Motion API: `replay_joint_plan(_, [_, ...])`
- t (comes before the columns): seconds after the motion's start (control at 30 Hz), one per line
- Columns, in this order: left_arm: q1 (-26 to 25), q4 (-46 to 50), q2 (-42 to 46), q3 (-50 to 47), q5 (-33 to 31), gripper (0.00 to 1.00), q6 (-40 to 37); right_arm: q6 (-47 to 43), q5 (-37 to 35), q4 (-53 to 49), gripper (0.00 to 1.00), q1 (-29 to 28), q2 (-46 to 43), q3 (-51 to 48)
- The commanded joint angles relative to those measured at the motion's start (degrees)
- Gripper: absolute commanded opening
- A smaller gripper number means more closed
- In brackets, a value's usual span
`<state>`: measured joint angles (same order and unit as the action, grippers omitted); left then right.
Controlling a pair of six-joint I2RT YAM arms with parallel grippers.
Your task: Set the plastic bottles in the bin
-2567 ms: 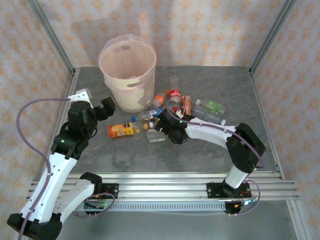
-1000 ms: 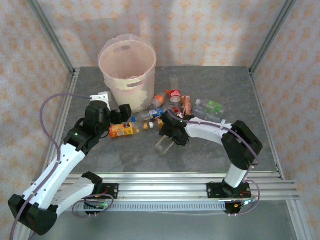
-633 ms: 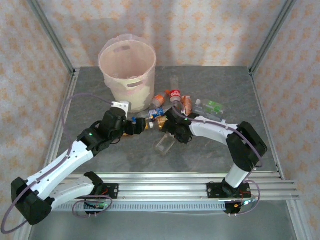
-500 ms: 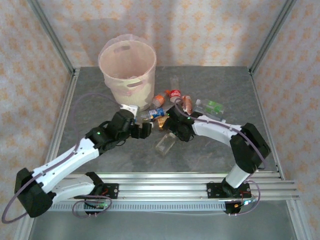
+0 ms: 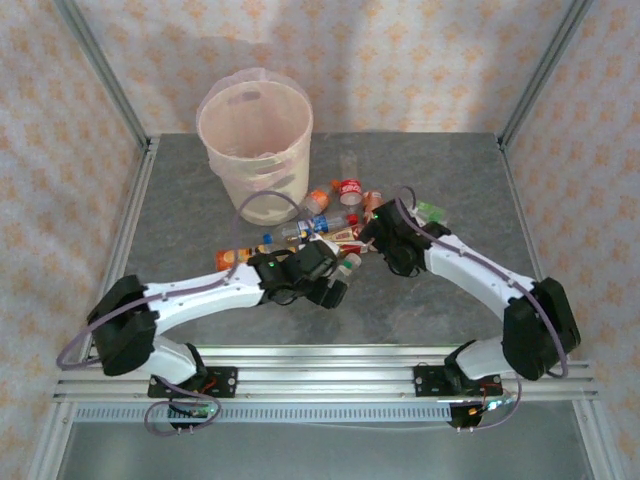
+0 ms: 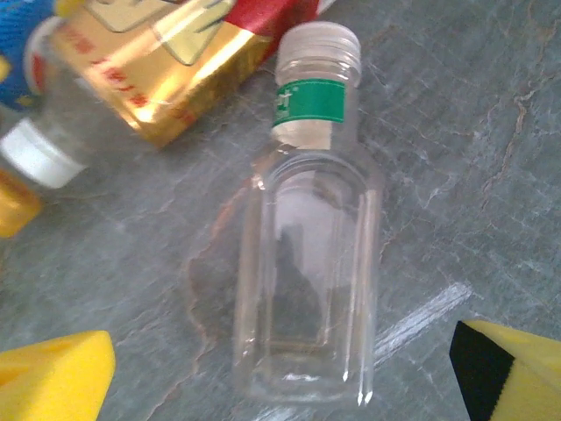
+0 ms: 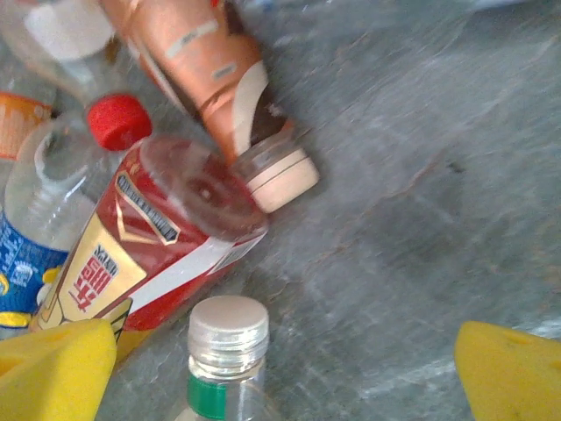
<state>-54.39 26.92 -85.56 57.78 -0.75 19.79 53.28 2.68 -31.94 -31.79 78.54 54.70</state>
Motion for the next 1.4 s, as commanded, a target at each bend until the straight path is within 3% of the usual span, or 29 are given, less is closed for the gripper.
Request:
replay_joint_plan(0.0, [-0.1,4.9,-3.9,4.0,-0.1,0.99,-0.5,-0.6,-5.4,-4.5,0.99,0.5,-3.6,-0.7])
replay_joint_plan(0.47, [0.0,9.1,-16.9,11.7,-2.7,0.89,0.0,0.2,-10.0,-6.5,0.99,0.6,-8.5,-2.1])
replay_joint_plan(0.77, [-0.1,9.2,-21.2,12.4,-2.0,0.74,0.2,-0.1,-10.2,-6.1,0.99,0.6,-8.8,-2.3])
replay_joint_plan(0.83, [-0.1,9.5,-21.5,12.5,-2.3,0.66,0.2,-0.1,-10.1,-5.9,0.99,0.6,-8.8,-2.5])
replay_joint_plan(0.93, [-0.1,10.2,-20.5,12.9,-2.6,0.51,-0.1,-0.4,-10.3,-6.0,0.99,0.6,-8.9,-2.5])
replay_joint_plan(1.03, [-0.1,11.6,-18.2,13.8,-3.0,0.44,-0.7,-1.1,-11.0,-6.1,0.99,0.6,-9.7,-2.7])
replay_joint_plan(1.37, [0.0,15.9,-4.8,23.6,-6.2,0.44,-5.5,-1.6,-14.3,-8.3,0.99,0.6,-12.5,-3.3])
